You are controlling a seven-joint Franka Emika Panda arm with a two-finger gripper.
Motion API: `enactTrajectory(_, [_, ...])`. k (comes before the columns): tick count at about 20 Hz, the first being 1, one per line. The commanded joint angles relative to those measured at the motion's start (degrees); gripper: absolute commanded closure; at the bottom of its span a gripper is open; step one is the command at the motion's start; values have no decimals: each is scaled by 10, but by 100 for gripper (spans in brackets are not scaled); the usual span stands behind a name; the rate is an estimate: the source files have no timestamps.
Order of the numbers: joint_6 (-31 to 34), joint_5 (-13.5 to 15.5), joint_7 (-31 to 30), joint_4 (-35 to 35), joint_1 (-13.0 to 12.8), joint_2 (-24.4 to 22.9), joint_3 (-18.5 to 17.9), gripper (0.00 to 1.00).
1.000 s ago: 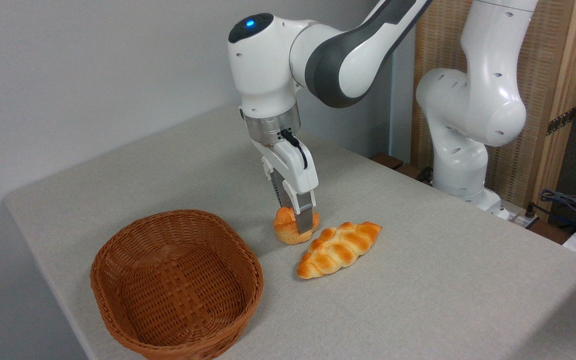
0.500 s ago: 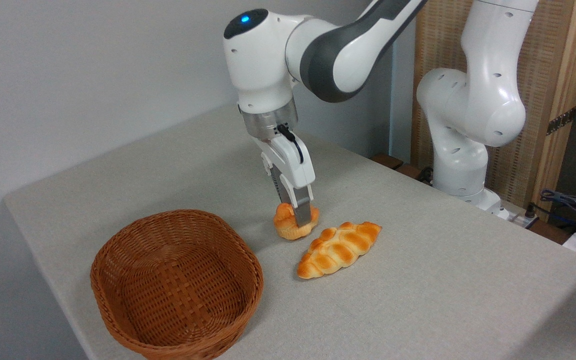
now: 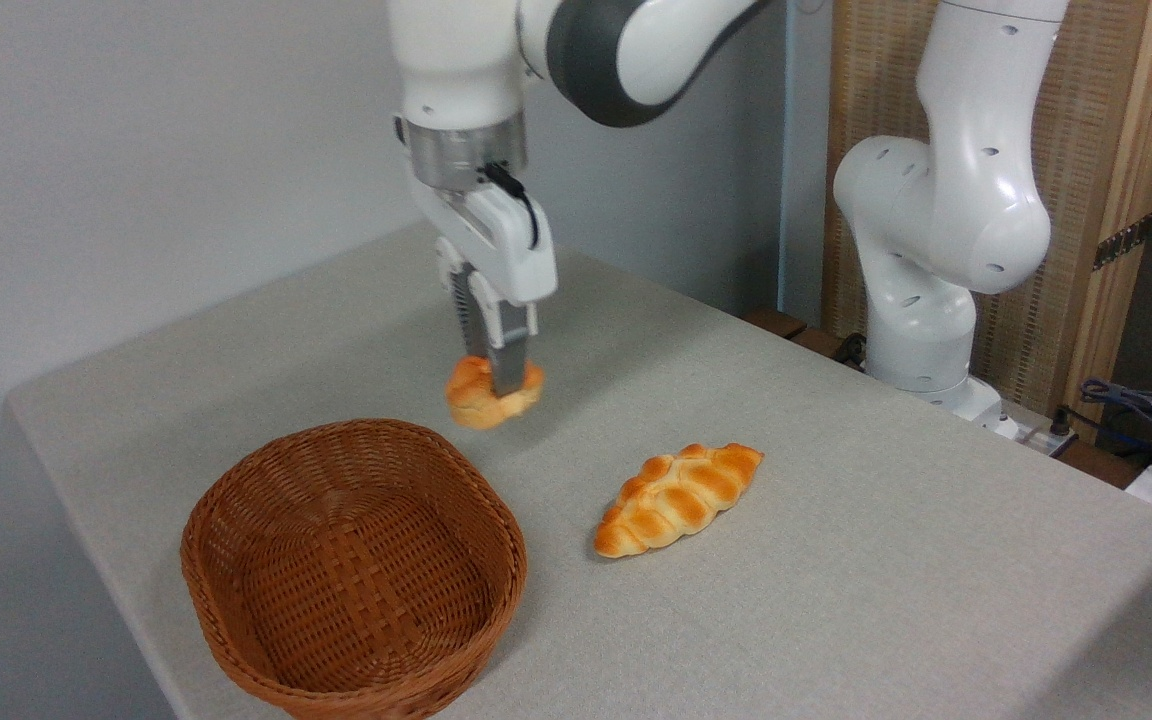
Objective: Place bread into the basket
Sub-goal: 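Lift the bun and carry it over the wicker basket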
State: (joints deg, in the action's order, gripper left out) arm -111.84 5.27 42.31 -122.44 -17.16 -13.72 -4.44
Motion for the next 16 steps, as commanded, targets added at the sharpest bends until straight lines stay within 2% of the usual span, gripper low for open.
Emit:
enactTrajectory(1, [16, 22, -11, 104, -5, 75, -13, 61])
enactTrajectory(3, [16, 50, -17, 159, -1, 122, -13, 60])
enactTrajectory(6, [15, 51, -50, 237, -2, 191, -15, 56])
enactTrajectory(10, [5, 48, -43, 248, -2, 216, -15, 54])
enactTrajectory(12, [-7, 47, -43, 247, -2, 219, -15, 45])
enactTrajectory(14, [-8, 47, -43, 247, -2, 219, -14, 22])
enactTrajectory(15, [-10, 47, -42, 247, -2, 221, -14, 20])
enactTrajectory(16, [-13, 47, -42, 247, -2, 226, -14, 10])
